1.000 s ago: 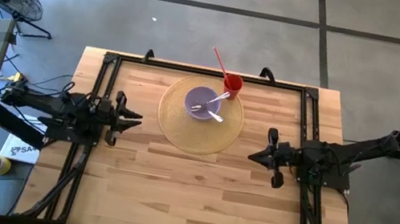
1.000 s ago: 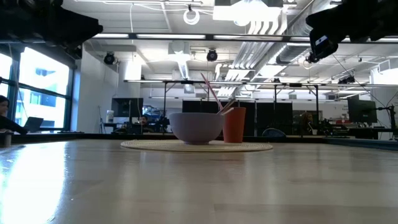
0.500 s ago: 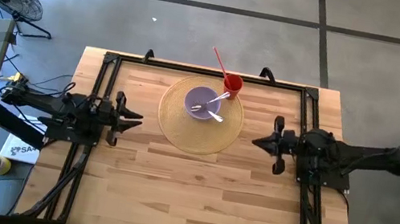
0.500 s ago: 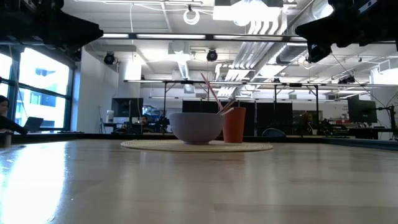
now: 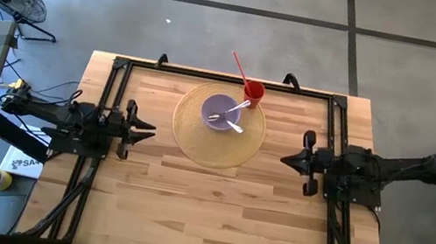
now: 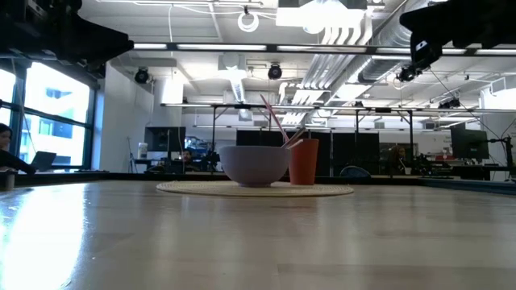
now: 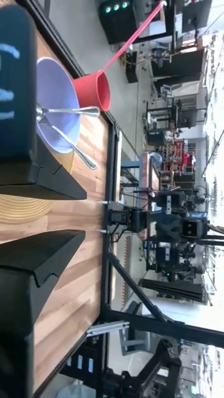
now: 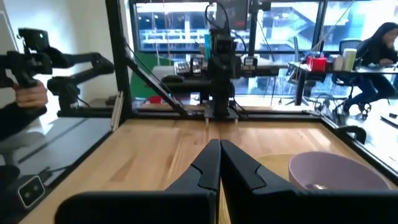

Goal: Pick & Place Utensil
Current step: Return to Home Position

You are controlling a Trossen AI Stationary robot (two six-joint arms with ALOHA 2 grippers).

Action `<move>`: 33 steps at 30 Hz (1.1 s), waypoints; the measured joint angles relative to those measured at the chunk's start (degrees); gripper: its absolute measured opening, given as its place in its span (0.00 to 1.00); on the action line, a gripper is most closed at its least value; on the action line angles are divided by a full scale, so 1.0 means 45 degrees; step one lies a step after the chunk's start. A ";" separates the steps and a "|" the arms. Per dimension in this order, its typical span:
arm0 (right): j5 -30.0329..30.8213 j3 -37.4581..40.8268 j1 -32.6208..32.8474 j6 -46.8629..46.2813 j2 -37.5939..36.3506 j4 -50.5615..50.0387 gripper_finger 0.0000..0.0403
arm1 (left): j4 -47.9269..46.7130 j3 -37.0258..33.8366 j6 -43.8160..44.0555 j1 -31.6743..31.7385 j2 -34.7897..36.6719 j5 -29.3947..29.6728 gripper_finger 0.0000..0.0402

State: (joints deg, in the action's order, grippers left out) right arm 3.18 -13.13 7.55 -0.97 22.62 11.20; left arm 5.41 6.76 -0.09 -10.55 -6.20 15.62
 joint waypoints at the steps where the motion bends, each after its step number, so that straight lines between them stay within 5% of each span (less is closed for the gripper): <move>1: -0.0001 0.0003 0.0000 0.0019 -0.0195 -0.0089 0.00 | -0.0023 0.0000 -0.0032 0.0000 0.0000 0.0000 0.21; 18: 0.0003 0.2788 -0.0012 0.0052 -0.4651 -0.0254 0.01 | -0.0965 0.0010 0.0410 0.0010 0.0000 -0.0024 0.21; 33: -0.0026 0.2793 -0.0005 -0.0268 -0.4775 -0.0539 0.01 | -0.0063 -0.1268 0.0462 0.0005 0.0804 -0.0343 0.21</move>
State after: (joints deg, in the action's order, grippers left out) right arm 3.06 -0.56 7.53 -2.17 1.13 8.77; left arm 5.13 1.06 1.99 -10.52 -2.58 14.07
